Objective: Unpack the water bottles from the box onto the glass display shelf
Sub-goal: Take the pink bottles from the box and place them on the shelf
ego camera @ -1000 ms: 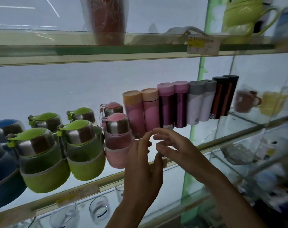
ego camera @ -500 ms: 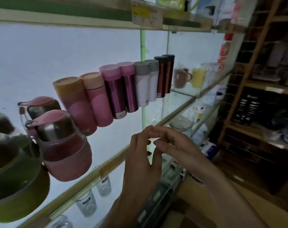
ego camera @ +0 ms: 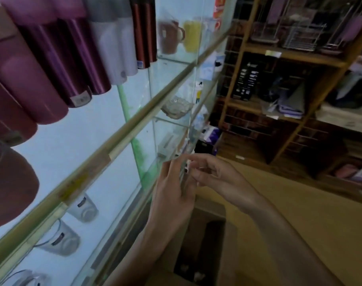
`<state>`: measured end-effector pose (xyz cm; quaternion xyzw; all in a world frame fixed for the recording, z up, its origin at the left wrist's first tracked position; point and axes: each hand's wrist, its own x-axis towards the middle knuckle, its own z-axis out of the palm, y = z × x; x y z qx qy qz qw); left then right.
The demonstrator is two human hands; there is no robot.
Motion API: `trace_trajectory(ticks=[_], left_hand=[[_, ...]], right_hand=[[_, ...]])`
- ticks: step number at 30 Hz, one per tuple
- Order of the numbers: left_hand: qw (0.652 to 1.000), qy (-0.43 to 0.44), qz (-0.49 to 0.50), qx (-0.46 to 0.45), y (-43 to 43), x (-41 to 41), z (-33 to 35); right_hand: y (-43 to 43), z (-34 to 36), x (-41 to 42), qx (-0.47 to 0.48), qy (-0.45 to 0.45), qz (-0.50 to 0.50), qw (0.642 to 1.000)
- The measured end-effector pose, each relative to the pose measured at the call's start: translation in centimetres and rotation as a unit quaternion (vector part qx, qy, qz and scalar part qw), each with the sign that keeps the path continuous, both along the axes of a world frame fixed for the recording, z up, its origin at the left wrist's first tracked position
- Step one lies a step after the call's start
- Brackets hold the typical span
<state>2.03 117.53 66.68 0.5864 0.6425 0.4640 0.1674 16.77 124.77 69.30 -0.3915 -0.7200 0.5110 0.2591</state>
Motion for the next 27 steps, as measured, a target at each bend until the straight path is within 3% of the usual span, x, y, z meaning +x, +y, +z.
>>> trace_trajectory(ticks=[14,27], left_hand=[[0.986,-0.037,-0.043,-0.158,1.7,3.6,-10.0],[0.943,-0.052,-0.043,-0.327,1.9,8.7,-24.8]], right_hand=[[0.3,-10.5,5.3,-0.142,-0.083,-0.048,0.985],[1.8,-26.5,10.9,-0.264,-0.145,-0.050,0.952]])
